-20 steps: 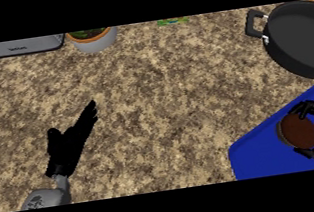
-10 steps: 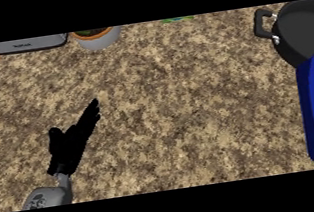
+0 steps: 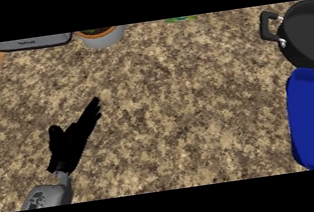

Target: Pick the cupcake from the tray and place it in the pot

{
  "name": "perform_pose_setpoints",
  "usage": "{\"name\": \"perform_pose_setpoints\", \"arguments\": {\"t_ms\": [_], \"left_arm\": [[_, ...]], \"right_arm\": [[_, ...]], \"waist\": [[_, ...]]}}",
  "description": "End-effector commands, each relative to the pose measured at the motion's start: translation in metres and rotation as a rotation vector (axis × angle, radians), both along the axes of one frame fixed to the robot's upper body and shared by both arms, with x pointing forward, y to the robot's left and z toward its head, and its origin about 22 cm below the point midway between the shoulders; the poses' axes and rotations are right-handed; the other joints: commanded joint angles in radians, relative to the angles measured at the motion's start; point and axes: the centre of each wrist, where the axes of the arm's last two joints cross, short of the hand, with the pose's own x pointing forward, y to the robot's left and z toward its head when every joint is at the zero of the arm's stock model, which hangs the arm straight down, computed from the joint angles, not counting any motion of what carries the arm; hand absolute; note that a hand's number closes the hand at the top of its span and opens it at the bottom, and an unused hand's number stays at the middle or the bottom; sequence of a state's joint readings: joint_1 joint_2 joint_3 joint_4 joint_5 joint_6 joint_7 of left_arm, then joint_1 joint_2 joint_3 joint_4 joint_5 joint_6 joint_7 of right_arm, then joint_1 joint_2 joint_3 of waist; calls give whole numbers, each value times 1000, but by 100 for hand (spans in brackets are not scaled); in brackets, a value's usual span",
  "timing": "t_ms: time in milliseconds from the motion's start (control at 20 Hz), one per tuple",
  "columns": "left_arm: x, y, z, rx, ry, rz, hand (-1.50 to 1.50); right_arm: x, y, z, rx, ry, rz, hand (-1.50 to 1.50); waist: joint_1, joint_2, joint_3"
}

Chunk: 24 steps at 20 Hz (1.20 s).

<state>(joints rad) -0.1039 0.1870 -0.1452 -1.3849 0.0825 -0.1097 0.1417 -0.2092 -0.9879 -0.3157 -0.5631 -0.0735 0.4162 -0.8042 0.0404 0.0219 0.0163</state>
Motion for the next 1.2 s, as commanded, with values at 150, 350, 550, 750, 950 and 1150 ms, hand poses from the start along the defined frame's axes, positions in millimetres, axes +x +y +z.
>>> {"name": "perform_pose_setpoints", "arguments": {"t_ms": [150,350,550,750,950,1150], "left_arm": [[4,-8,0,-5,2,-7,0],[9,-10,5,9,-3,-40,0],[6,-4,3,16,-2,-44,0],[5,-28,0,11,-7,-59,0],[13,-21,13,19,-1,-43,0],[10,-15,-2,16,4,-34,0]], "right_arm": [[-5,-19,39,-102,-103,119,150],[18,-16,62,-167,-114,92,150],[41,-5,61,-222,-78,106,150],[72,12,80,-321,-25,152,150],[97,29,77,-387,14,170,150],[124,51,67,-458,35,182,150]], "waist": [[7,-3,-4],[32,0,-6],[40,0,-8],[46,0,-10],[36,-3,-11],[43,5,-11]]}}
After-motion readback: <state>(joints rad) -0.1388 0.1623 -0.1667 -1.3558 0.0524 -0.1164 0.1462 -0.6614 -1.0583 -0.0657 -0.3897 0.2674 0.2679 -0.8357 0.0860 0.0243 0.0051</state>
